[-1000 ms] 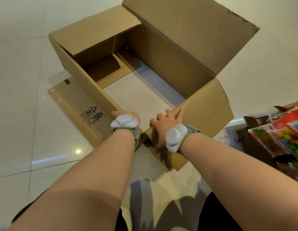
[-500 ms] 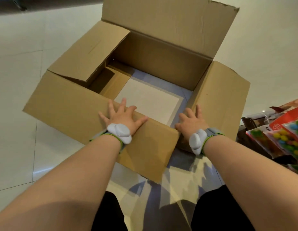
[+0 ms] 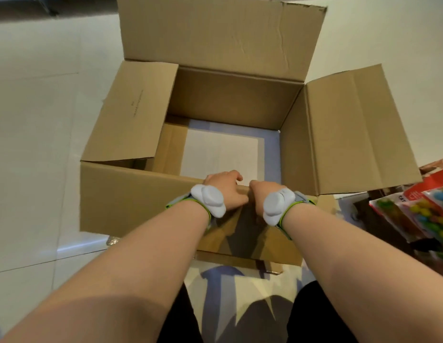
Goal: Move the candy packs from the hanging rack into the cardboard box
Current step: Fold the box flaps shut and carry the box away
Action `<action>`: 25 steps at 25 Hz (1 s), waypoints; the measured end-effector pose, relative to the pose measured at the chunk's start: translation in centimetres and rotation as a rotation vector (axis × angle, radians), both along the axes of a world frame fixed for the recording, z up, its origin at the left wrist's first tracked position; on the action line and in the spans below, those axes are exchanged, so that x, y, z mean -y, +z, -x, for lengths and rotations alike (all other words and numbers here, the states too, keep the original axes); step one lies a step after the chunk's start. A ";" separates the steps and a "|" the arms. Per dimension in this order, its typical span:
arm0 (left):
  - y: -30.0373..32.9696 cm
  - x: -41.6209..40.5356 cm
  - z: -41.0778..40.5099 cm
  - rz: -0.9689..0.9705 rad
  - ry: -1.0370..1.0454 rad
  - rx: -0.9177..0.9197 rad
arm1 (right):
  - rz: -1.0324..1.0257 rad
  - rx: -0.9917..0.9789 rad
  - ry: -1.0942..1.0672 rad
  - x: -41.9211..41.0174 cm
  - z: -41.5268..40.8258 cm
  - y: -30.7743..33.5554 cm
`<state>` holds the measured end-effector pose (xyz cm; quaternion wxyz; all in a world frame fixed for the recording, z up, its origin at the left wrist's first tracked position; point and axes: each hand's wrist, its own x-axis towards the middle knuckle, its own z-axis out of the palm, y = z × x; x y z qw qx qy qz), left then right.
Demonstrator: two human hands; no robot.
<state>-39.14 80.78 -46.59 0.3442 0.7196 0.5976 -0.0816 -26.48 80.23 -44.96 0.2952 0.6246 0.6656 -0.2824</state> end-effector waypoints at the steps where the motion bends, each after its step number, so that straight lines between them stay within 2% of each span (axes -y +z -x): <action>1: 0.3 -0.8 1.5 0.002 0.019 -0.055 | -0.015 -0.003 0.039 0.4 0.7 0.5; 4: 0.7 -2.6 7.9 -0.100 0.043 -0.495 | 0.002 -0.044 0.050 0.4 1.4 -0.2; 5: 0.8 -2.6 9.9 -0.145 0.048 -0.580 | 0.009 -0.059 0.090 0.3 2.4 0.1; 8: 1.6 -2.8 13.9 -0.357 0.099 -0.651 | -0.090 -0.120 0.064 0.0 6.1 -0.1; 11: 3.2 -3.7 18.5 -0.280 0.246 -0.747 | -0.164 -0.136 0.011 -0.4 9.6 -0.6; 14: 2.6 -3.2 23.0 -0.237 0.291 -0.886 | -0.230 -0.086 -0.036 -0.8 10.5 -1.8; 21: 1.5 -3.5 26.7 -0.269 0.509 -0.753 | -0.383 0.035 -0.247 -1.8 8.9 -2.6; 23: 1.0 -3.0 27.1 -0.336 0.533 -0.753 | -0.374 0.068 -0.258 -2.5 8.0 -1.4; 25: 2.1 -3.2 26.7 -0.428 0.611 -0.659 | -0.355 0.057 -0.264 -3.5 7.4 0.2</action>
